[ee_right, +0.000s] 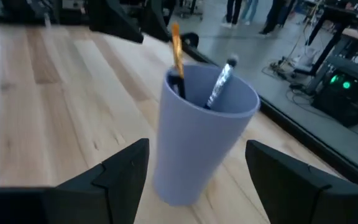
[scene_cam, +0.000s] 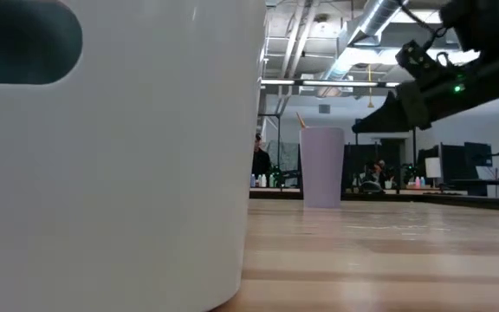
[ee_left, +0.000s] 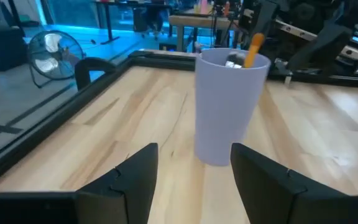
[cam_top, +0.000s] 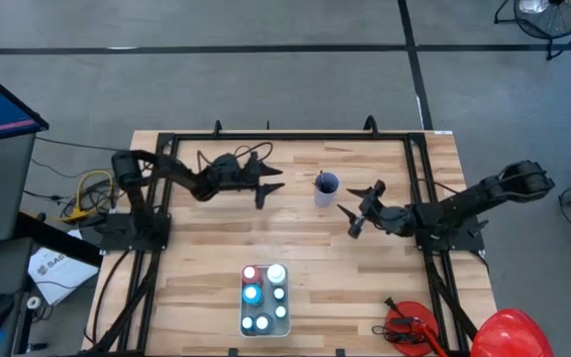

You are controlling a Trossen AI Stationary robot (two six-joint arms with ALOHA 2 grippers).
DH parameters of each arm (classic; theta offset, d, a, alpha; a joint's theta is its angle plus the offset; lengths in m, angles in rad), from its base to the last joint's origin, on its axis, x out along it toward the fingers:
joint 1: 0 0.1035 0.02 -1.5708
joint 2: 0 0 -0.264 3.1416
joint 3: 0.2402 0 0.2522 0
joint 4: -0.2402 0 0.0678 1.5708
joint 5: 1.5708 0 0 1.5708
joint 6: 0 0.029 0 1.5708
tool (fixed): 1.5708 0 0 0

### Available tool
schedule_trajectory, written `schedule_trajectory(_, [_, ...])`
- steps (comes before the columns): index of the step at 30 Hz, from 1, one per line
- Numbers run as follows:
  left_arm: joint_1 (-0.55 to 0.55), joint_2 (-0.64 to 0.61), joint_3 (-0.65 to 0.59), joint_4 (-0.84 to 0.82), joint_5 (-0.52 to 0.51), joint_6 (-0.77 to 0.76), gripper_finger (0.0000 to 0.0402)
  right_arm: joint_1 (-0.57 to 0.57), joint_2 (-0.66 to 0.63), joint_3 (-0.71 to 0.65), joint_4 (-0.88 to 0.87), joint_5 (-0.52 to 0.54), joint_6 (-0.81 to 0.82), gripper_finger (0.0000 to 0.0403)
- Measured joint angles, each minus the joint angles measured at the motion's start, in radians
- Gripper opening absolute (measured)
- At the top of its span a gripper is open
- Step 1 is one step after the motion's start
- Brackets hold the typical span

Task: Pick & Place Paint Supplies
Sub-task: Move the violet cup from the top to the center of the table

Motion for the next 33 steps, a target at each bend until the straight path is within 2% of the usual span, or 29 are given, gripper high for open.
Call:
schedule_trajectory(8, [-0.004,0.073,0.101,0.001,0.092,0.056,0.0195,-0.130,-0.006,-0.003,-0.077,-0.198,0.026,0.0261])
schedule_trajectory(14, [0.003,0.072,0.126,0.000,0.138,0.125,0.0195,-0.214,-0.006,-0.122,0.169,-0.315,0.037,0.0261])
schedule_trajectory(17, [0.002,0.078,0.142,-0.005,0.201,0.151,0.0195,-0.250,-0.006,-0.197,0.314,-0.335,0.037,0.0261])
schedule_trajectory(22, [0.002,0.079,0.154,-0.040,0.236,0.153,0.0195,-0.289,0.001,-0.198,0.378,-0.427,-0.021,0.0261])
schedule_trajectory(33, [0.019,0.080,0.183,-0.043,0.235,0.157,0.0195,-0.372,0.015,-0.192,0.348,-0.460,-0.044,0.0261])
